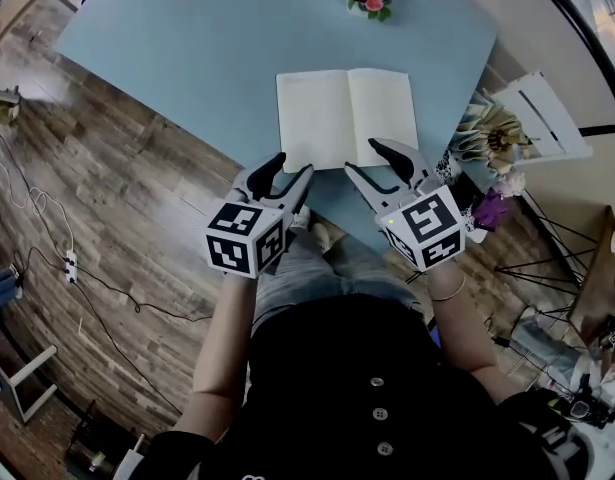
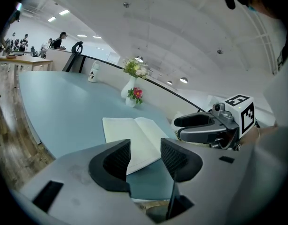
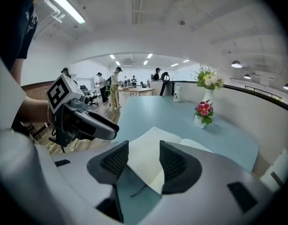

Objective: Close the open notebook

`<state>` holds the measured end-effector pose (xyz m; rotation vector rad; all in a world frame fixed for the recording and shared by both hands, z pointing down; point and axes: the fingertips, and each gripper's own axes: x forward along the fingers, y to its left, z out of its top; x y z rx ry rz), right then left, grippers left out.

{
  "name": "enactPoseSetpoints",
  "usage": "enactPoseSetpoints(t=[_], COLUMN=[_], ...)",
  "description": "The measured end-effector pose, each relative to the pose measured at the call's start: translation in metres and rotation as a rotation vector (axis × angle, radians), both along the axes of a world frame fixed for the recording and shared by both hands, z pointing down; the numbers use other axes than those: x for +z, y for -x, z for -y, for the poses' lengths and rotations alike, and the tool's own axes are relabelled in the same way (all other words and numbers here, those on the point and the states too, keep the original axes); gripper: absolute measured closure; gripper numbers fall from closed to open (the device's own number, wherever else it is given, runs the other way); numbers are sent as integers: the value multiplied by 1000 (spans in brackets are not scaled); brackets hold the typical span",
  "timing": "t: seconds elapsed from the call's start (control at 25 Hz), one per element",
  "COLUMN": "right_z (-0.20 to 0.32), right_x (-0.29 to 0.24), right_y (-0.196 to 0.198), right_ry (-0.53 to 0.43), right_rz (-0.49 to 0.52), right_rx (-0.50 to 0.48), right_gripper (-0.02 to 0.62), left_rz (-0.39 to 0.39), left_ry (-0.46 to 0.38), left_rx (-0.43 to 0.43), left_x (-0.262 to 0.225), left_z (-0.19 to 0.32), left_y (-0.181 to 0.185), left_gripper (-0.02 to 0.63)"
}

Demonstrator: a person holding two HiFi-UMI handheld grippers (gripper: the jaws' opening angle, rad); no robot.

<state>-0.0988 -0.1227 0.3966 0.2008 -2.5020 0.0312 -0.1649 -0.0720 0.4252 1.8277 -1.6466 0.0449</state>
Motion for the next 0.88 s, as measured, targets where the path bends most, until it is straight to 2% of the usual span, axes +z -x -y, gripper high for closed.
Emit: enactPoseSetpoints(t=[0.36, 0.64, 0.88], right_z=[-7, -22, -21], right_x=[26, 49, 69], right_y=[1, -1, -3], right_ry=[-18, -16, -63], right_rz=[-83, -164, -228], right_rx=[-107, -214, -248], right_gripper=[397, 391, 385], left_rz=[6, -10, -29], left_ry=[5, 18, 45], left_rx=[34, -5, -4], left_x=[13, 26, 41], left_z=[1, -6, -12], left_y=[-3, -2, -10], left_gripper=[417, 417, 417])
